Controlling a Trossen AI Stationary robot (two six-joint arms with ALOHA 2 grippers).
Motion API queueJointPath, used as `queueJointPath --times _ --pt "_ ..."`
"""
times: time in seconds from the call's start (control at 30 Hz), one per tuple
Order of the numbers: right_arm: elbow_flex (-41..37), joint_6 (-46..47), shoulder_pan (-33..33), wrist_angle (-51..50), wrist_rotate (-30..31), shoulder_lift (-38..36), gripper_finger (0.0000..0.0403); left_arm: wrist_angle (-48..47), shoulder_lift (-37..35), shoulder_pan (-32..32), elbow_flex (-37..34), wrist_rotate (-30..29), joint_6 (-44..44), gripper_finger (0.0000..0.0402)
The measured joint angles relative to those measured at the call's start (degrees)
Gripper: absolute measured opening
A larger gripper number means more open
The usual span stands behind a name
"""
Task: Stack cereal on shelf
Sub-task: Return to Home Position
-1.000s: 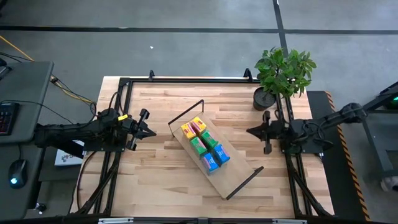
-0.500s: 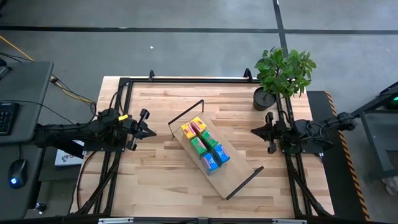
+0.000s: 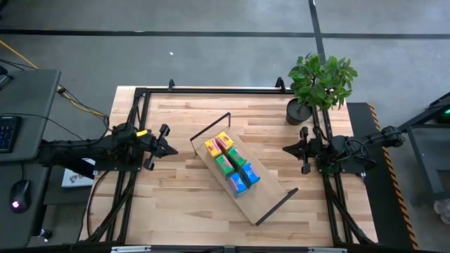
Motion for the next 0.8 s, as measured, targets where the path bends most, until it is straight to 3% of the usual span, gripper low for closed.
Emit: queueJointPath --times 0.53,0.8 --pt "0.0 0.0 0.0 0.0 0.0 0.0 0.0000 -0.3 -0.3 -0.3 0.0 0.1 -0.5 0.0001" --pt "0.0 0.0 0.0 0.0 0.0 0.0 0.0000 -4.5 -10.4 -4.1 -0.1 0.2 -0.6 0.0003"
